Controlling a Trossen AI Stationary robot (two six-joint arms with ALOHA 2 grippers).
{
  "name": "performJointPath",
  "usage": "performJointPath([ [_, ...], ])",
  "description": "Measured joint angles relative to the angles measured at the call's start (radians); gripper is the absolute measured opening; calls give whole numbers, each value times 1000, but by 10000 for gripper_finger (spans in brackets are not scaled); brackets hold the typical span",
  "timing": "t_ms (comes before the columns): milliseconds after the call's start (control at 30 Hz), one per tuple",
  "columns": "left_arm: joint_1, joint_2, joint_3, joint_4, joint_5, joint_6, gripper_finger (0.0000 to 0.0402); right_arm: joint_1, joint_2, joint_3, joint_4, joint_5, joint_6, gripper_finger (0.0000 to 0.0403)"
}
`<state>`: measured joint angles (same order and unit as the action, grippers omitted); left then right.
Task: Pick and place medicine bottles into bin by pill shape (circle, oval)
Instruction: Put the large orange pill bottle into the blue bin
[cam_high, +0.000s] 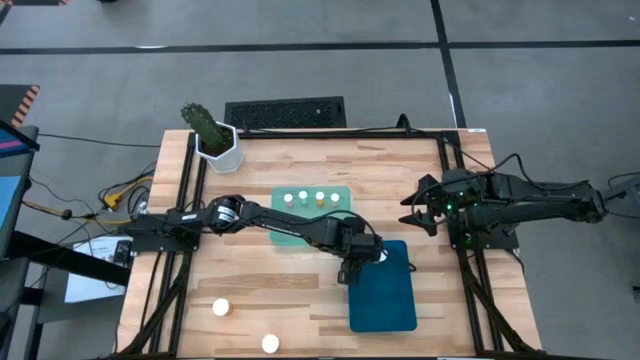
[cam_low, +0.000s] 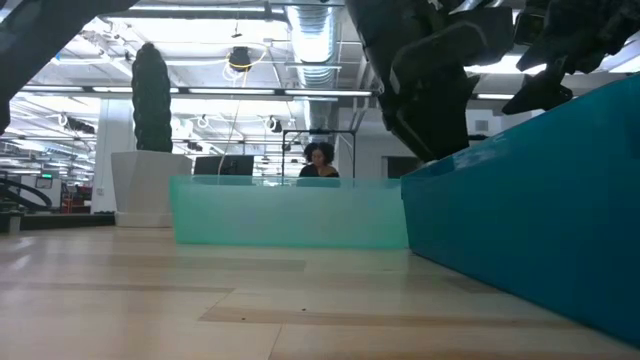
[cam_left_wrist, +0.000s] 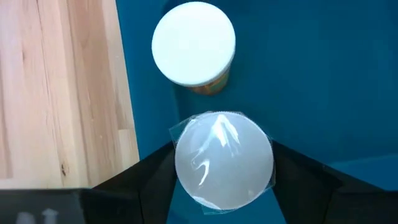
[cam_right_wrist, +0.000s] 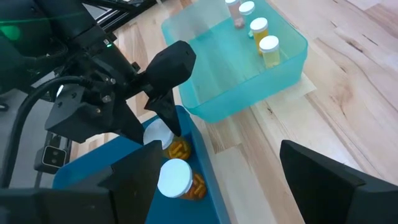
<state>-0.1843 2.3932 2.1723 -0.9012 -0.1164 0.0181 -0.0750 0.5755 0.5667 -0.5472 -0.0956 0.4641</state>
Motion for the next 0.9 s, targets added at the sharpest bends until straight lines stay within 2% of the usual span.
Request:
performJointPath([
  [367,6,0,0,41,4,6,232,0,0,0,0,0,-2,333],
  [700,6,-1,0,40,4,-12,303,0,0,0,0,0,-2,333],
  [900,5,-72,0,-8,5,-100,305,0,0,0,0,0,-2,333],
])
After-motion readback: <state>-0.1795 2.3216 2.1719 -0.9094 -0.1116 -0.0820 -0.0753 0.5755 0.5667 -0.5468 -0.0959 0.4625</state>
